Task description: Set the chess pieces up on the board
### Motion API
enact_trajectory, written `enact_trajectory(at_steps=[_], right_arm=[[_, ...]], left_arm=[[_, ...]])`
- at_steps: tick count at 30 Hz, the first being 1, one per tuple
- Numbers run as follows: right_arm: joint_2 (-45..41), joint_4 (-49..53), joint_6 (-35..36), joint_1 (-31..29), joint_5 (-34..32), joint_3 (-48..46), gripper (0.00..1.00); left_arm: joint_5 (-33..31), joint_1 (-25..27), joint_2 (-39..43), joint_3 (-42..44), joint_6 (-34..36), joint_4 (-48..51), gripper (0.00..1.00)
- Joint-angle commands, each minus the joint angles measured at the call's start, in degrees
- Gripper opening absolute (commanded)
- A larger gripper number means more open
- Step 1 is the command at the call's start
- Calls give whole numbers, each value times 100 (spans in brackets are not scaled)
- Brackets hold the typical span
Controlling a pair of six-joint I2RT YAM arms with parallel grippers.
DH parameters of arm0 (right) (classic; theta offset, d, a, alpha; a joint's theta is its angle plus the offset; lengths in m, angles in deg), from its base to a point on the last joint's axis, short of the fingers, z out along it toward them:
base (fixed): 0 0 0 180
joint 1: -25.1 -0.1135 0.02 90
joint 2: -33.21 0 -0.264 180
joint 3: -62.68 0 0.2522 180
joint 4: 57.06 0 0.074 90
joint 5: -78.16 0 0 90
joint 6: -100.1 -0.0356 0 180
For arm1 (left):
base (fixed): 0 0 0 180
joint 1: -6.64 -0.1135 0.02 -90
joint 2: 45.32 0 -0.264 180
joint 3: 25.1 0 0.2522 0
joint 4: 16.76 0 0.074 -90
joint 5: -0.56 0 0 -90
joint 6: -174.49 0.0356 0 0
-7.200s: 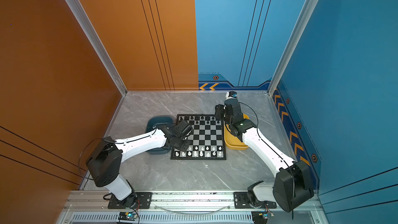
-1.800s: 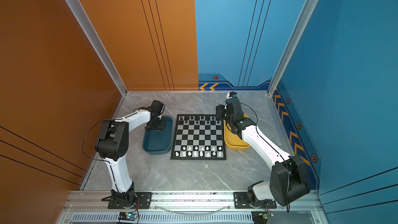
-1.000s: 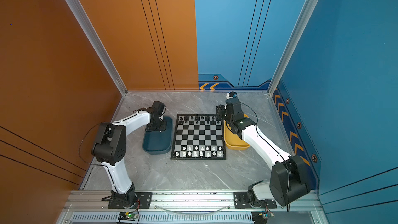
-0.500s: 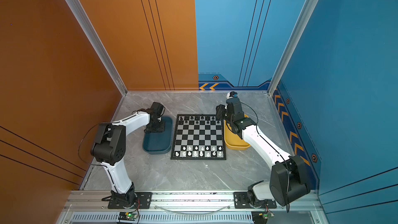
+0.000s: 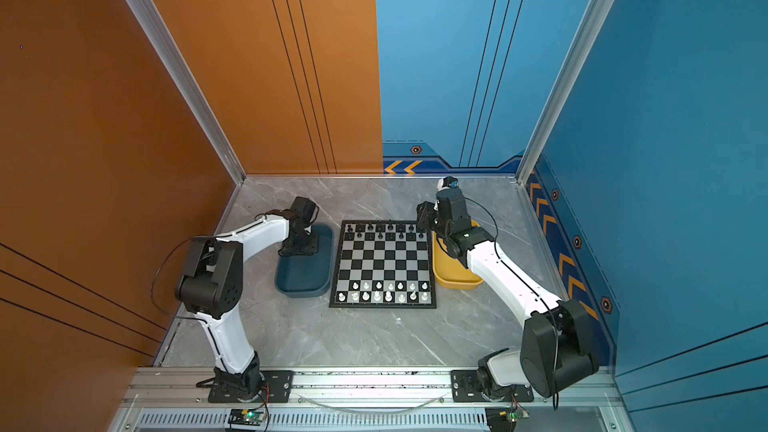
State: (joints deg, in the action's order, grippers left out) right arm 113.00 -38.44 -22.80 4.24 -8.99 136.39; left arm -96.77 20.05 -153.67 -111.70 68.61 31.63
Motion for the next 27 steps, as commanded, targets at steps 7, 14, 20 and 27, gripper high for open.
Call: enact_trajectory(at_steps=[7, 14, 20, 27], right_arm=[[-7, -69, 32, 38, 28, -9, 38], [-16, -59, 30, 43, 22, -7, 37], [-34, -47, 30, 43, 20, -7, 38], [-25, -57, 23, 38, 26, -13, 38]], left_arm=[[206, -23, -292, -266, 102, -19, 24], [228, -31, -361, -279, 111, -18, 16], [275, -33, -401, -284, 118, -20, 8], [338, -36, -270, -240, 118, -20, 5]])
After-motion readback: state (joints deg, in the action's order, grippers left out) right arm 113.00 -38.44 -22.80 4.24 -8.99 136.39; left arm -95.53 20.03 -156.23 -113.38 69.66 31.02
